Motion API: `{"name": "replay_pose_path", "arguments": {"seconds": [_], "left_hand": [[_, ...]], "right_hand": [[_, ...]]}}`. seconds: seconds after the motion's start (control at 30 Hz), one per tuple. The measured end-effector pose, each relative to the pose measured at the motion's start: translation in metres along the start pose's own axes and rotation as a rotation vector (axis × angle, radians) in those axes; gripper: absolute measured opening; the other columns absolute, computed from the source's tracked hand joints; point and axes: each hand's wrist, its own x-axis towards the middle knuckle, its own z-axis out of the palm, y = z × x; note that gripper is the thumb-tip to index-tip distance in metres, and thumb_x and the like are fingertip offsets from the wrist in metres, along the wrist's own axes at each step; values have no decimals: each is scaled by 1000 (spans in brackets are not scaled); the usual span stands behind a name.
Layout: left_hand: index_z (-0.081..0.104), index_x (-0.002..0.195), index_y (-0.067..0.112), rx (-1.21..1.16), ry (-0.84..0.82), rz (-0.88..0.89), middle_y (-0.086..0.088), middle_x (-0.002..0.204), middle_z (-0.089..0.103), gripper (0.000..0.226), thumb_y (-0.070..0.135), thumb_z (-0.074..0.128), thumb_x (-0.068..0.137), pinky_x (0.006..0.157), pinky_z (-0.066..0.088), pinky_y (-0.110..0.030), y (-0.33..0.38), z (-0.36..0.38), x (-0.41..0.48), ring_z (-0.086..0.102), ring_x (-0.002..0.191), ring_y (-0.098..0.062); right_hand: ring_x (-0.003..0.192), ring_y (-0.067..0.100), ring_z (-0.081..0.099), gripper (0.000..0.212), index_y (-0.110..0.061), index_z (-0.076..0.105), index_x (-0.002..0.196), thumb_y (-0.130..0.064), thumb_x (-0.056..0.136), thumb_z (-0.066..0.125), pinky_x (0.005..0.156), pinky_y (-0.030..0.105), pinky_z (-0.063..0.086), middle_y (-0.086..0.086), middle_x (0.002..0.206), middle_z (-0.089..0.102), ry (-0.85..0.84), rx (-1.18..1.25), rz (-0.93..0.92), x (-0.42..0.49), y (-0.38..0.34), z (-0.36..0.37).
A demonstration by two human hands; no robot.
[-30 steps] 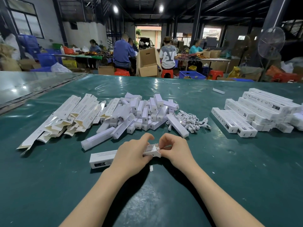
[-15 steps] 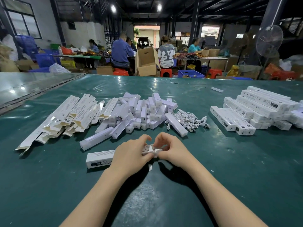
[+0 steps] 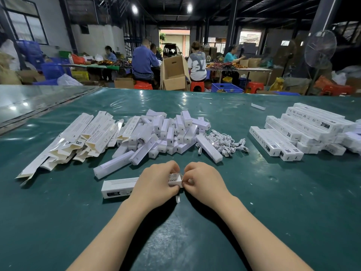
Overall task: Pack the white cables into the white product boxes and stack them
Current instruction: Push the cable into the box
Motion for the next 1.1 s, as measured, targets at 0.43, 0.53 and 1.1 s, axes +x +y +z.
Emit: {"name": "replay_pose_path", "arguments": {"seconds": [0.43, 0.53, 1.1], "left_hand": [[48, 116, 28, -4, 15, 11, 15, 110, 64, 39, 29, 62, 79, 80, 41, -31, 9, 4, -3, 57, 104, -16], [50, 118, 31, 38, 25, -9, 16, 114, 62, 37, 33, 58, 82, 81, 40, -28, 8, 5, -1, 55, 108, -12], [45, 121, 26, -38, 210, 15, 14, 104, 65, 43, 29, 63, 82, 76, 41, -30, 11, 7, -2, 60, 97, -16]], "right_hand": [[81, 20, 40, 17, -19, 42, 77, -8, 84, 54, 66, 29, 28, -10, 74, 39, -70, 248, 89, 5, 3, 1], [75, 16, 44, 20, -21, 50, 86, -6, 75, 57, 68, 26, 36, -6, 80, 48, 13, 426, 205, 3, 1, 1], [58, 1, 57, 28, -23, 65, 69, 5, 72, 65, 61, 15, 46, -5, 71, 62, 297, 988, 437, 9, -12, 0]]}}
